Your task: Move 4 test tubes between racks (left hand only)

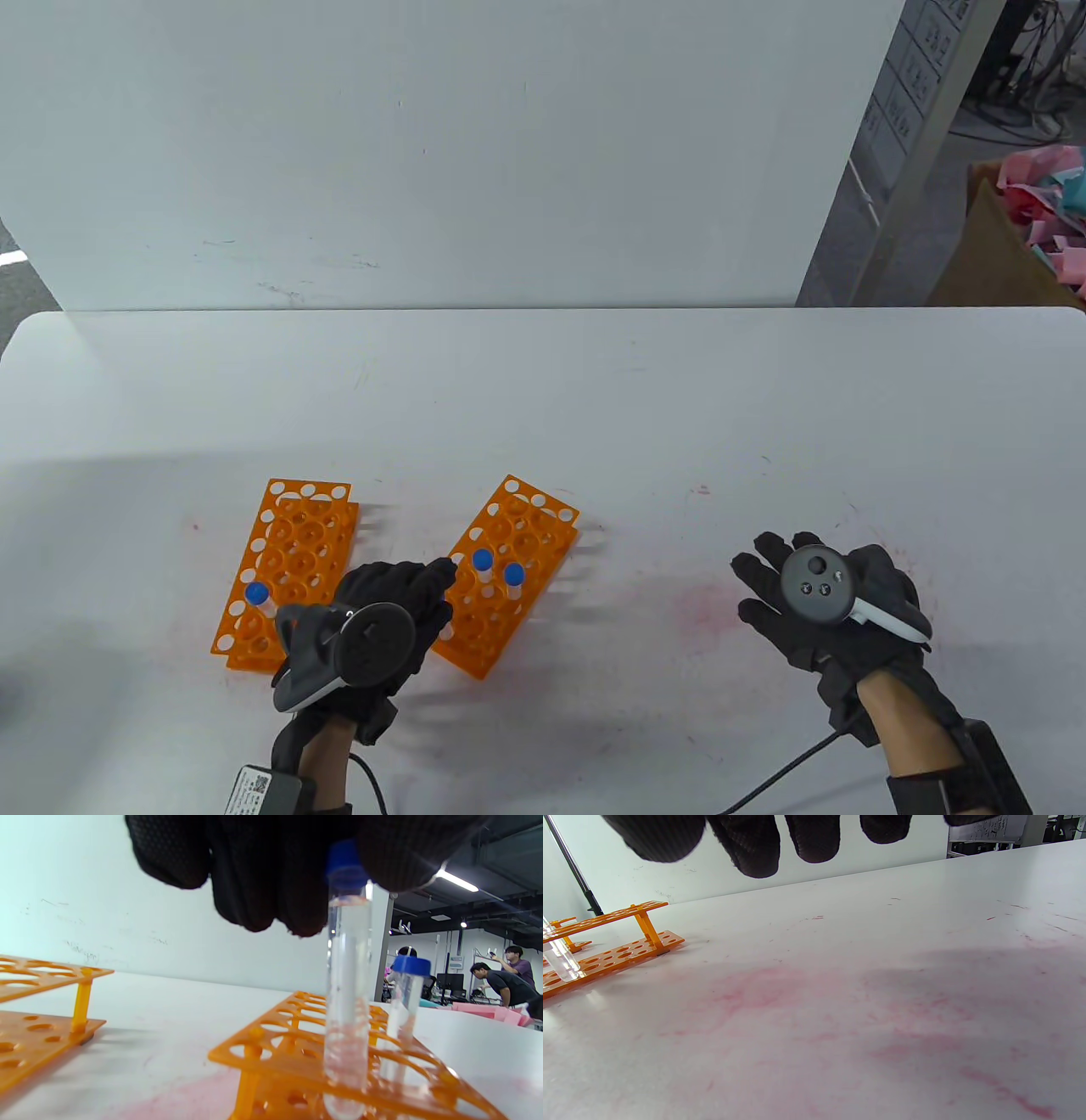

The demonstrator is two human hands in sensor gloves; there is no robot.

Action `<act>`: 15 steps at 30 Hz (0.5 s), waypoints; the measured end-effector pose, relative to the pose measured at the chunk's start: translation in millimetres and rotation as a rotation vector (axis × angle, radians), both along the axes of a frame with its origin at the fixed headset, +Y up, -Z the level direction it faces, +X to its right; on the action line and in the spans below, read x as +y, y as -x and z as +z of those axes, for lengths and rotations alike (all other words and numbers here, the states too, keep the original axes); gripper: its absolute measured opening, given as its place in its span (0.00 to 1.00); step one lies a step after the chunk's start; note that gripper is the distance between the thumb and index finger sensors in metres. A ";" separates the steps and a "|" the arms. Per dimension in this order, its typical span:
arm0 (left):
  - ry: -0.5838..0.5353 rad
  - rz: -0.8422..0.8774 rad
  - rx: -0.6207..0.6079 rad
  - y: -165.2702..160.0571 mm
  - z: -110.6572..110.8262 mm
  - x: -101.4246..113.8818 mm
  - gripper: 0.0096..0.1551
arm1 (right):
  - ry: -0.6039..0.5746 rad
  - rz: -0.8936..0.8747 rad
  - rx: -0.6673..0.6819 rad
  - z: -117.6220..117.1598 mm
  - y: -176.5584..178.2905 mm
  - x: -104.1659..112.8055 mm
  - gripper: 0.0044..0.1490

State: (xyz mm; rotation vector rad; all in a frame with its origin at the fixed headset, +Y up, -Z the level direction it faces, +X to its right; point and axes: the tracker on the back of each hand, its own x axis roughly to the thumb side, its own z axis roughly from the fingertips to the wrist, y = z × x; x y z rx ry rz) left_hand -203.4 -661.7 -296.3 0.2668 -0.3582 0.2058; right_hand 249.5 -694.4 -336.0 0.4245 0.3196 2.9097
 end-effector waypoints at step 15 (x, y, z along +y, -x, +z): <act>-0.082 0.065 0.147 36.4 3.3 9.3 0.29 | -0.033 -0.001 0.002 1.3 1.7 3.8 0.40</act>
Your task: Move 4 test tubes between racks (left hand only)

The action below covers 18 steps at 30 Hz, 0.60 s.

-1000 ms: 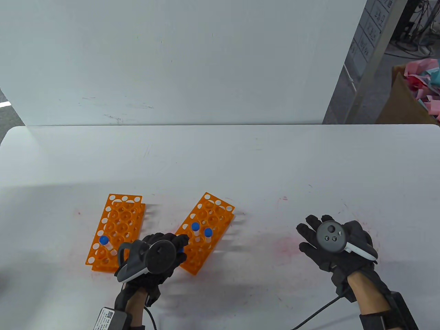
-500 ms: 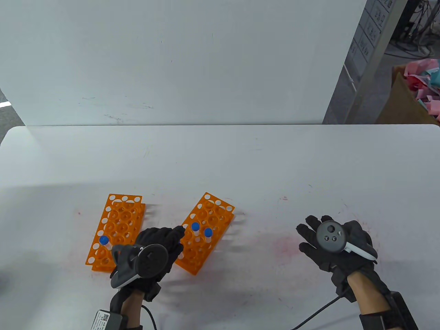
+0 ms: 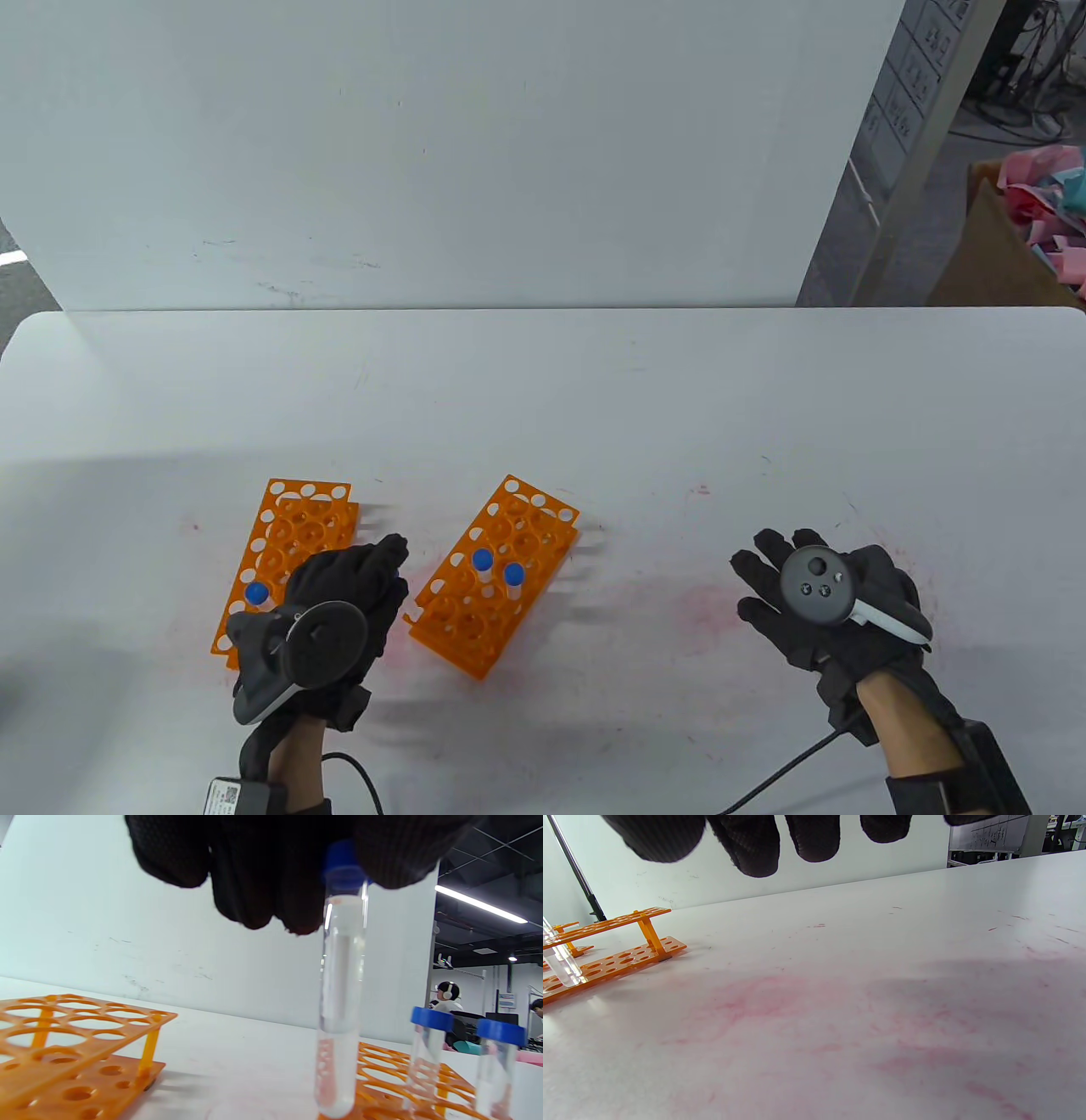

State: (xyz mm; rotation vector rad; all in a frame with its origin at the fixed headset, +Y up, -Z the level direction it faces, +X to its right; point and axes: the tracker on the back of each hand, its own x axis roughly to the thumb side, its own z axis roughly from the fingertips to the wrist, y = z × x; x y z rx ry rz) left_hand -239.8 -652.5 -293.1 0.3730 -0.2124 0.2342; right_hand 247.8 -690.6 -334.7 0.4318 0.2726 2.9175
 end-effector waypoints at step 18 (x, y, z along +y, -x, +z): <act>-0.014 0.127 0.180 46.6 -5.6 5.1 0.29 | -0.007 0.000 0.002 -0.2 0.6 0.8 0.40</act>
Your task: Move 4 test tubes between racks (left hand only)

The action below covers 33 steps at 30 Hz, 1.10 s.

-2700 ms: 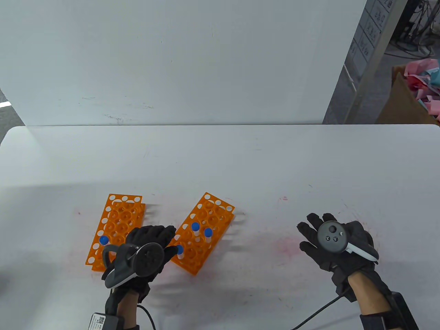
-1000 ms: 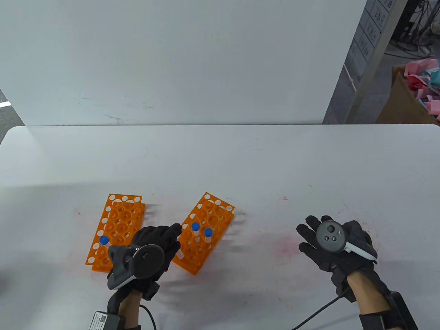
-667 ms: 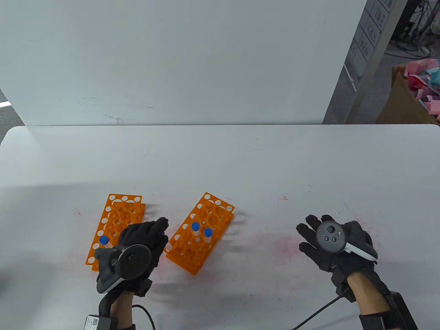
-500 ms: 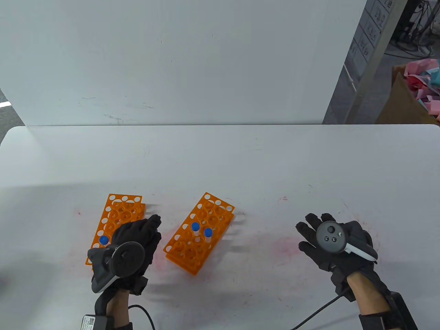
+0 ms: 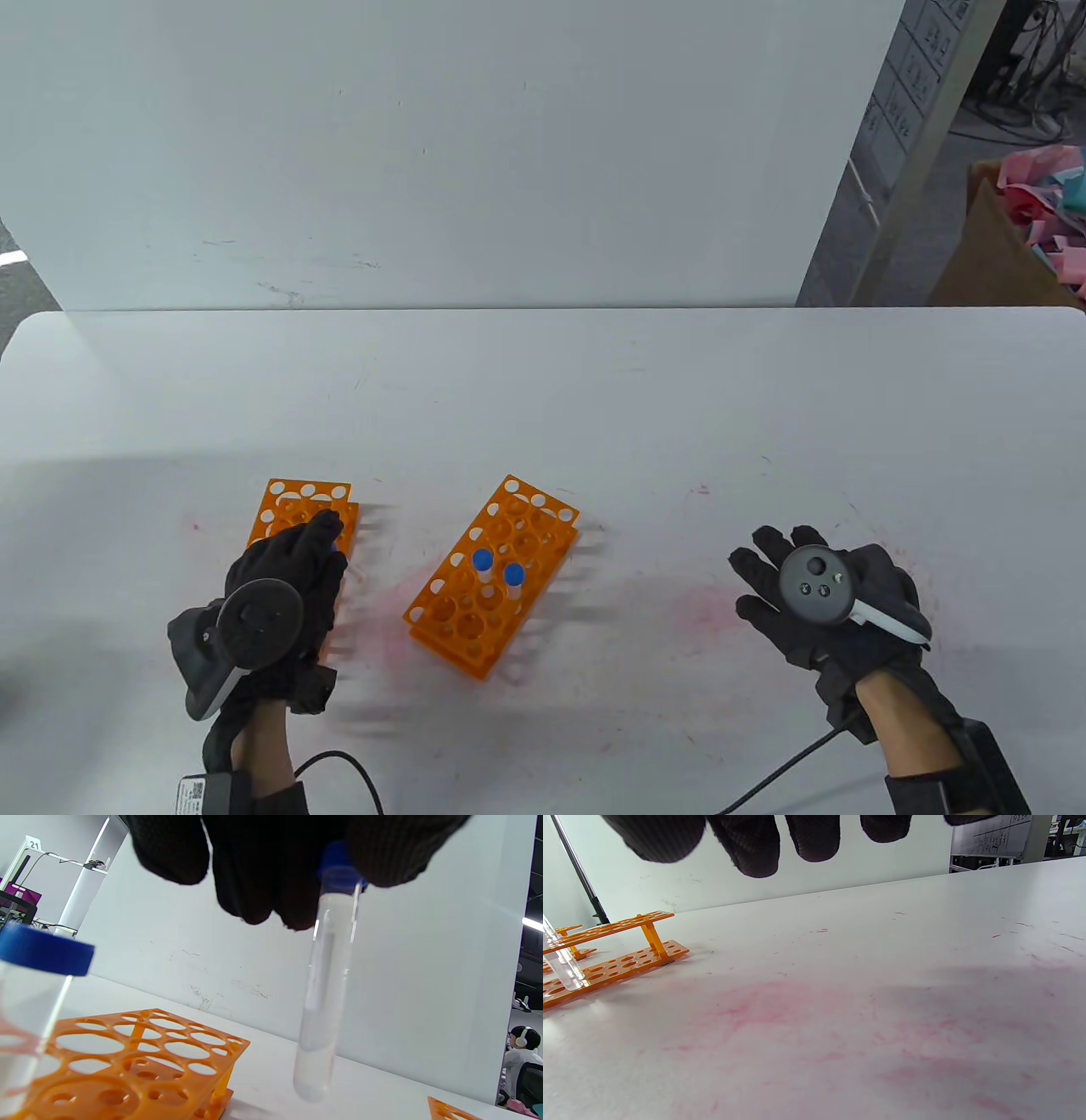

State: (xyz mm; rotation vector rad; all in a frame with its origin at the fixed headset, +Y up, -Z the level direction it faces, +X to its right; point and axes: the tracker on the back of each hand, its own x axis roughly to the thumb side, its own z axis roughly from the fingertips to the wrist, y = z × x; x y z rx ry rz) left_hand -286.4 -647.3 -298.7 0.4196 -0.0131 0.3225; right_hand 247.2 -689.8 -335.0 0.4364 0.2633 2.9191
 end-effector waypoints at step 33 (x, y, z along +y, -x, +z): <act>0.051 -0.146 0.175 12.4 -15.8 -19.1 0.29 | -0.037 0.016 0.029 5.5 5.5 6.6 0.40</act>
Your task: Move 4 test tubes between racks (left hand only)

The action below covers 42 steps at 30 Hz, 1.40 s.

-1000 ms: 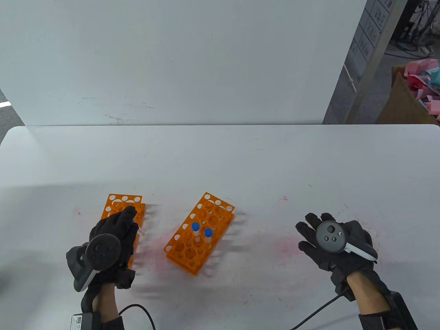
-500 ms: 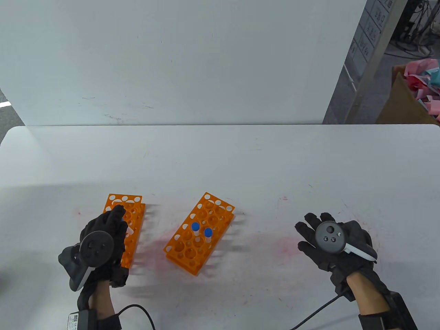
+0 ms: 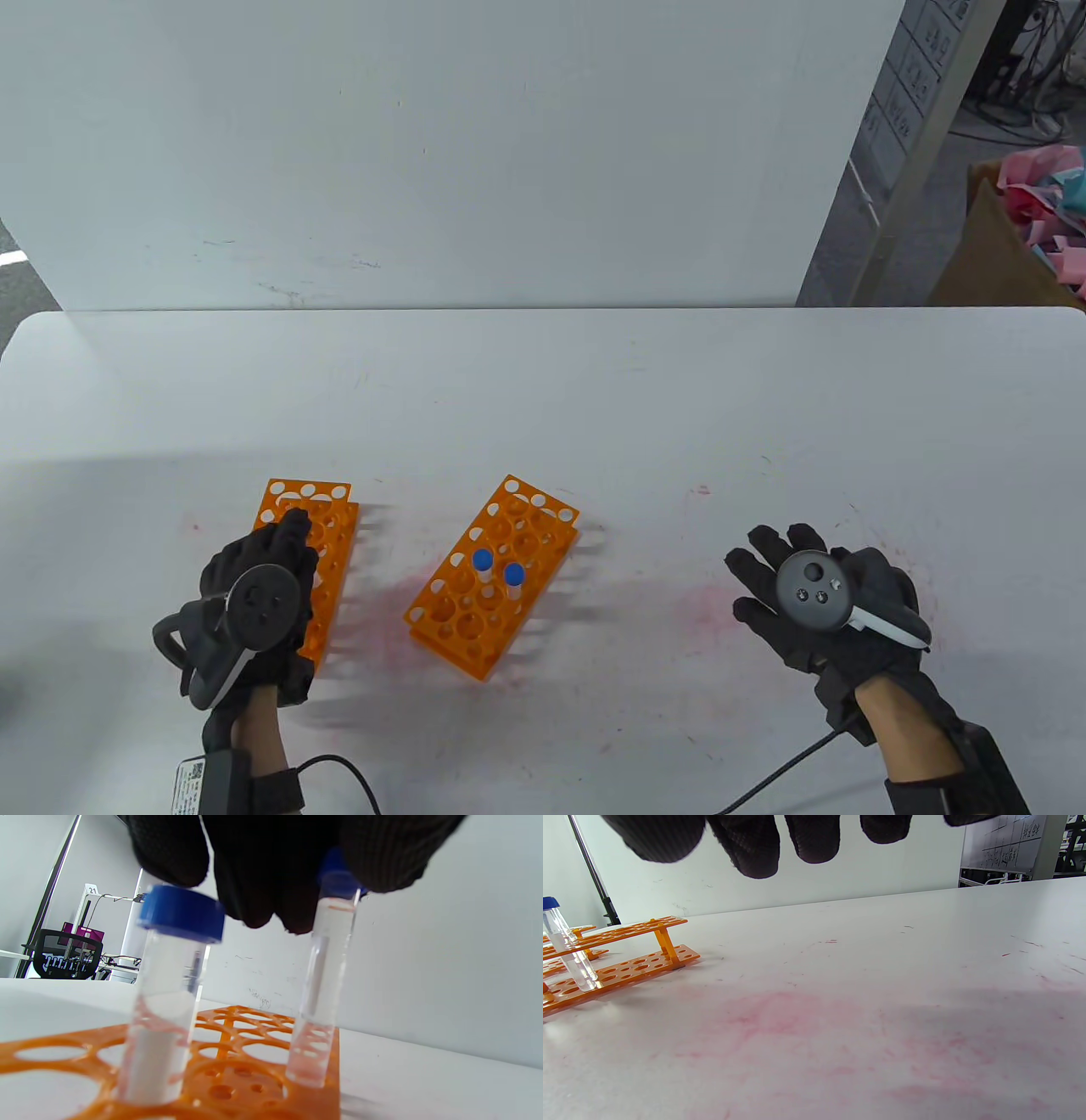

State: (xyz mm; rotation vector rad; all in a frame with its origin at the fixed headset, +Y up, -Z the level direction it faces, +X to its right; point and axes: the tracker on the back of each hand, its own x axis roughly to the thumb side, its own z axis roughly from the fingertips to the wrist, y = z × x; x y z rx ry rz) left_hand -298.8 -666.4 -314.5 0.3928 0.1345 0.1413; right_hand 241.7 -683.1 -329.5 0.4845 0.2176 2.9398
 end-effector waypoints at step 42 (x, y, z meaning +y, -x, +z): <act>0.129 -0.145 0.045 -12.5 -5.2 -12.5 0.28 | 0.015 -0.002 0.011 0.5 0.0 -0.2 0.39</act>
